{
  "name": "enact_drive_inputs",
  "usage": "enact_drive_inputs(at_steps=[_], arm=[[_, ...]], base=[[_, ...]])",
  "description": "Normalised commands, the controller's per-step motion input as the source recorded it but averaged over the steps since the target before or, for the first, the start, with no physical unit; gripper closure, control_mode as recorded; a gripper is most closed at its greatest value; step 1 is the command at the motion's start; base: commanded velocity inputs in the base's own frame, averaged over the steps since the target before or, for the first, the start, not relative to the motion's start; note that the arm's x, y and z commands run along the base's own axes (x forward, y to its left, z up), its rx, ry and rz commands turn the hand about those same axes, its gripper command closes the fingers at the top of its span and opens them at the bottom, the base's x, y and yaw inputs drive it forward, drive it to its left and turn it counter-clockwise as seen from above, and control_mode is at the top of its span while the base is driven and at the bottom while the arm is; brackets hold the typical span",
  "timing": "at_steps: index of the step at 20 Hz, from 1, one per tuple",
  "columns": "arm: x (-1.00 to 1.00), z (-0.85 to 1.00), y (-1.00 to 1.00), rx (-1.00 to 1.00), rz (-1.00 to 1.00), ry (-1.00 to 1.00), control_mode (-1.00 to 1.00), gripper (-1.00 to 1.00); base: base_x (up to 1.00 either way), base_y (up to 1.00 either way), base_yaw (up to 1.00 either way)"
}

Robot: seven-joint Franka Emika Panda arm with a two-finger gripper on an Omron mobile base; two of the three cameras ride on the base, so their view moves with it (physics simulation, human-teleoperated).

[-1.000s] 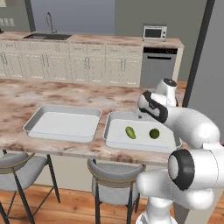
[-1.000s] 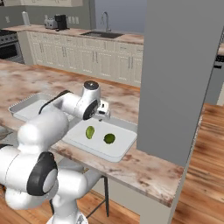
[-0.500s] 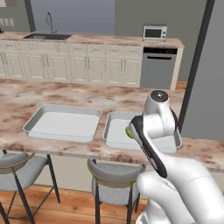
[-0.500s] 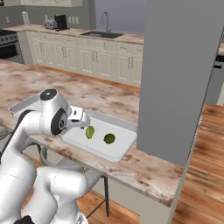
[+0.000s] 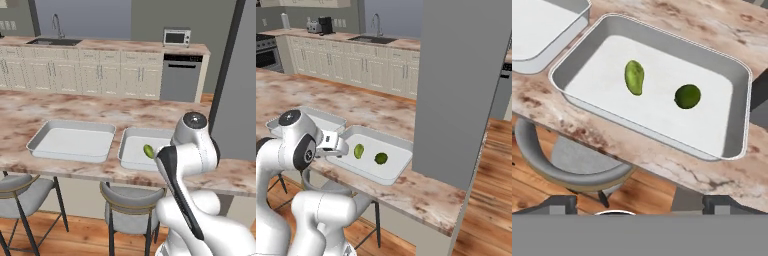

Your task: Place the cold items (mango and lime) from the fridge in one tupperware on the dining counter. Place the warm items (kebab skewer and hot dog) in the stove area in another tupperware.

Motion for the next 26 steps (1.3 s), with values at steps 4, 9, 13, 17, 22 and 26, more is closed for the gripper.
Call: enact_drive_inputs(at_steps=[4, 9, 13, 17, 22, 26], arm=[[-0.31, -0.01, 0.05, -0.01, 0.00, -0.05, -1.00, -1.00], [-0.26, -0.01, 0.03, 0.00, 0.00, -0.05, -1.00, -1.00], [-0.21, -0.06, 0.00, 0.00, 0.00, -0.04, -1.00, -1.00], [-0.26, -0.05, 0.00, 0.00, 0.00, -0.04, -1.00, -1.00], [-0.10, 0.00, 0.00, 0.00, 0.00, -0.02, 1.00, -1.00], [0.00, 0.00, 0.00, 0.00, 0.00, 0.00, 1.00, -1.00]], base=[[0.00, 0.00, 0.00], [0.00, 0.00, 0.00], [0.00, 0.00, 0.00], [0.00, 0.00, 0.00], [-0.63, -0.09, -0.11], [-0.70, -0.44, -0.33]])
